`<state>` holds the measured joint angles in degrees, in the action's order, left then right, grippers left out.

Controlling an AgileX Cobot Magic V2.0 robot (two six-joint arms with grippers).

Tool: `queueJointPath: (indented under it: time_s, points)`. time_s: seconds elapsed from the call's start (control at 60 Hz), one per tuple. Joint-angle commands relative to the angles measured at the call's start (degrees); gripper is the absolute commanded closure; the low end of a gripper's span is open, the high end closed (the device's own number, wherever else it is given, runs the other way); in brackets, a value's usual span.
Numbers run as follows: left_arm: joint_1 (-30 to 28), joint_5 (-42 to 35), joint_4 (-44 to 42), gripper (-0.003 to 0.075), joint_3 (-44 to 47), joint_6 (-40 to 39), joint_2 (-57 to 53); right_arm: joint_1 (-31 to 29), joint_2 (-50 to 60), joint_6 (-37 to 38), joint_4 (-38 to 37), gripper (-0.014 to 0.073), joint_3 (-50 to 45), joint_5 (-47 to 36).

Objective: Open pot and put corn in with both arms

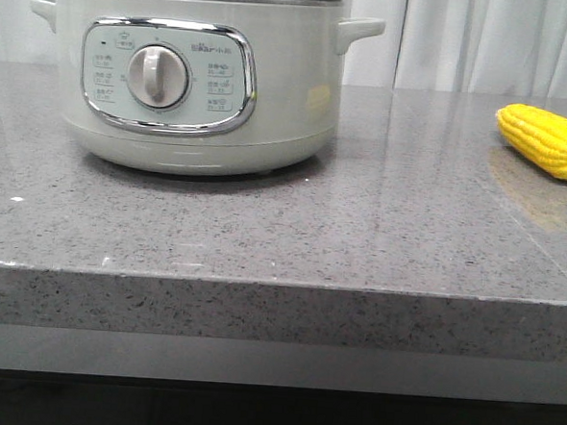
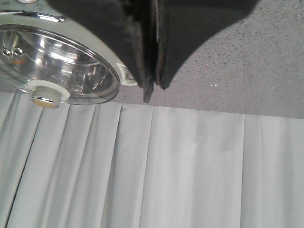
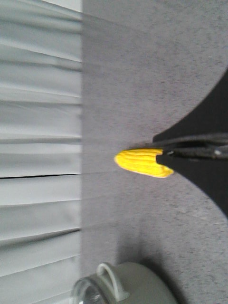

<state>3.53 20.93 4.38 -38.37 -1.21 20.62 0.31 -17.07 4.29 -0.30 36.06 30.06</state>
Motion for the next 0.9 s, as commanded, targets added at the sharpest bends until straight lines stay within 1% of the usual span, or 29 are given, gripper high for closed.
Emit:
queueJointPath:
  time_s: [0.0,0.217,0.484,0.534,0.584,0.634,0.7,0.801,0.817,0.834,0.884]
  points:
    - [0.0,-3.3,0.7,0.0741,-2.8,-0.4,3.8,-0.4,-4.5,-0.3,-0.7,0.0713,2.9,-1.3]
    - [0.0,-3.3,0.7,0.0741,-2.8,-0.4,8.2,-0.4,-10.0,-0.3,-0.7,0.0713,2.8,-0.7]
    - [0.0,-3.3,0.5,0.074,-2.8,-0.4,11.6,-0.4,-12.2,-0.3,-0.7,0.0713,2.7,-0.3]
    - [0.0,-3.4,0.5,0.0738,-2.8,-0.4,12.0,-0.4,-12.4,-0.3,-1.0,0.0706,2.7,-0.2]
    - [0.0,-3.5,0.3,0.0725,-2.8,-0.4,12.4,-0.4,-12.4,-0.6,-1.5,0.0682,2.7,-0.2]
    - [0.0,-3.6,-0.5,0.068,-2.8,0.0,12.8,-0.4,-12.4,-0.8,-1.7,0.0613,2.7,-0.2]
    - [0.0,-3.6,-1.3,0.0578,-2.8,0.5,13.2,-0.4,-12.4,-0.8,-1.7,0.0491,2.7,-0.2]
    - [0.0,-3.7,-1.3,0.0361,-2.8,0.8,13.8,-0.4,-12.4,-0.8,-1.7,0.0254,2.7,-0.3]
    - [0.0,-3.8,-1.3,0.0336,-2.8,0.8,13.8,-0.4,-12.4,-0.8,-1.7,0.0241,2.7,-0.3]
    - [0.0,-3.8,-1.3,0.0303,-2.8,0.8,14.0,-0.4,-12.4,-0.8,-1.7,0.0193,2.7,-0.3]
    - [0.0,-4.1,-1.3,0.0254,-2.8,0.8,14.3,-0.4,-12.4,-0.8,-1.7,0.0138,2.7,-0.3]
